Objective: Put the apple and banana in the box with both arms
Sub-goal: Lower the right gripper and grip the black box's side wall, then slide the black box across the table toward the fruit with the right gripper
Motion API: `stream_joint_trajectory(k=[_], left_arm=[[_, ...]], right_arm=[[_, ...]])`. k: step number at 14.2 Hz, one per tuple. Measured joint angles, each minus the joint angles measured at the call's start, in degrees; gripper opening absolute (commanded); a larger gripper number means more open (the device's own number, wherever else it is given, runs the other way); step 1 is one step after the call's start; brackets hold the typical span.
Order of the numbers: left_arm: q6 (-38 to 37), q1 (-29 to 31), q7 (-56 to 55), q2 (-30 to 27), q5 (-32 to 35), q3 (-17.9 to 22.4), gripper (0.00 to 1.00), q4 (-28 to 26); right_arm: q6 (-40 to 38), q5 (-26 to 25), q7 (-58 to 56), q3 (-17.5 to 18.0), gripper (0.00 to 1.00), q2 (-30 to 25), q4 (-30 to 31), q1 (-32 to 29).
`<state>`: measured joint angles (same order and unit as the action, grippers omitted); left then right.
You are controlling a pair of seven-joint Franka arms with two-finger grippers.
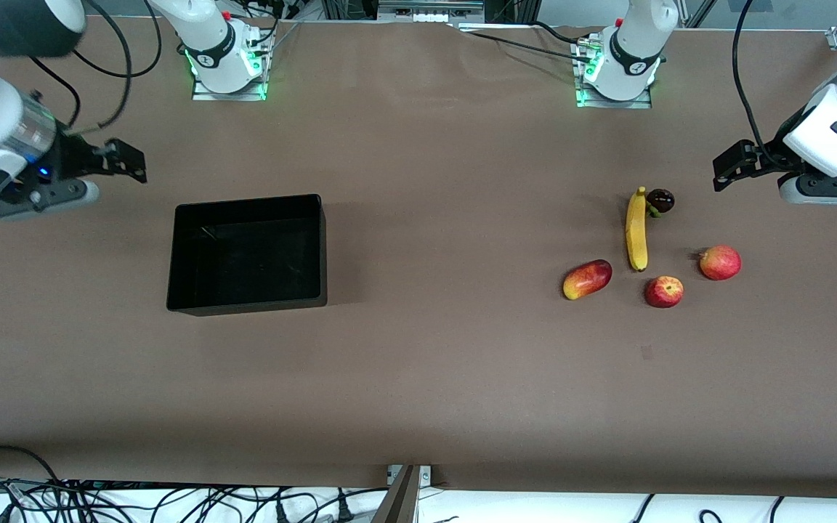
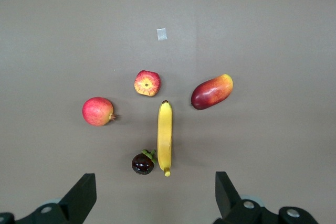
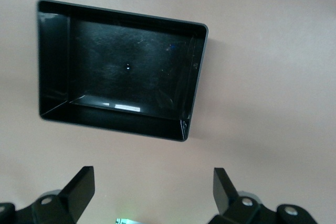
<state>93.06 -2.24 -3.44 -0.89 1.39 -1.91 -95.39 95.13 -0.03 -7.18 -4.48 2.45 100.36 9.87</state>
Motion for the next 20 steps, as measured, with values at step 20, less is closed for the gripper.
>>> stream_joint_trajectory(k=[20], left_arm=[[0.0, 0.0, 0.0, 0.0, 0.0, -0.02, 1.0, 0.03]], right_arm=[[39.64, -0.05, 3.32, -2.09, 0.82, 14.27, 24.28, -2.83]])
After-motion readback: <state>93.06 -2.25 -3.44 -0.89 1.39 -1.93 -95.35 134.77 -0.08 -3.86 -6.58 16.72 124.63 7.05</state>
